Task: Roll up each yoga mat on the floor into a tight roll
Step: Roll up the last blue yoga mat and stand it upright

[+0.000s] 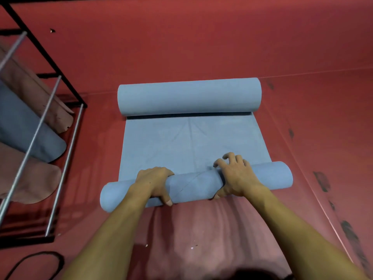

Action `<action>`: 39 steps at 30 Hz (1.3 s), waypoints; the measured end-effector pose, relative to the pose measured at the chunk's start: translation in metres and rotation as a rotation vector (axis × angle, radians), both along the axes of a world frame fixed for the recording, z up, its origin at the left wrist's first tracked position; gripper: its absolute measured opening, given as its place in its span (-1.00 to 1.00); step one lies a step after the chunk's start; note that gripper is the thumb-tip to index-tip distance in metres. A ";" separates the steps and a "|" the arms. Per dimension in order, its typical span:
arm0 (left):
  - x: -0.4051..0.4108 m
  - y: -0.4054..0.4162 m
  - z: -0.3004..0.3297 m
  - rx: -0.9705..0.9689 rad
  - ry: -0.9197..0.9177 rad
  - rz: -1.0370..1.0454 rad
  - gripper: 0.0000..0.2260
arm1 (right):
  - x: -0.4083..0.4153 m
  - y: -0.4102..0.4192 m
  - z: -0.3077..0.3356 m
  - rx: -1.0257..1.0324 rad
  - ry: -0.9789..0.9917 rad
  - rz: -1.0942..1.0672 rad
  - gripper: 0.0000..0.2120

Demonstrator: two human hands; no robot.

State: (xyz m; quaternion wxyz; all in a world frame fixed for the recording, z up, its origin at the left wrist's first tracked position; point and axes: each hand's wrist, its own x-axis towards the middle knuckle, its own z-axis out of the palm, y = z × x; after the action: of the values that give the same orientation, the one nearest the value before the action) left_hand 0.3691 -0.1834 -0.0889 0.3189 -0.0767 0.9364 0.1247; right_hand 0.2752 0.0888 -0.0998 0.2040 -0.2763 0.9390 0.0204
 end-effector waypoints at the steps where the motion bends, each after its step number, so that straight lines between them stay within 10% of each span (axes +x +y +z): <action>1: 0.001 -0.001 0.000 0.011 0.015 0.008 -0.14 | 0.000 0.002 0.000 -0.024 -0.012 0.006 0.06; 4: 0.003 -0.003 0.001 0.007 0.089 0.052 0.02 | -0.002 0.004 0.002 -0.053 -0.042 0.015 -0.04; 20: -0.010 -0.009 0.004 0.023 0.076 0.037 -0.60 | -0.007 -0.001 0.000 -0.010 0.040 0.007 0.03; 26: -0.005 0.002 -0.006 -0.087 0.093 -0.037 -0.22 | -0.010 -0.006 0.004 -0.016 0.012 -0.049 -0.02; 39: -0.002 0.003 -0.010 -0.108 0.298 0.121 -0.28 | -0.019 -0.004 0.013 -0.032 0.022 -0.078 -0.02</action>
State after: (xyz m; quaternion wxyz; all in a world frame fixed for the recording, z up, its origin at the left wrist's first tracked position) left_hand 0.3671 -0.1808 -0.0987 0.1639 -0.1304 0.9724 0.1032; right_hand 0.2560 0.0849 -0.0865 0.1896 -0.2426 0.9514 0.0006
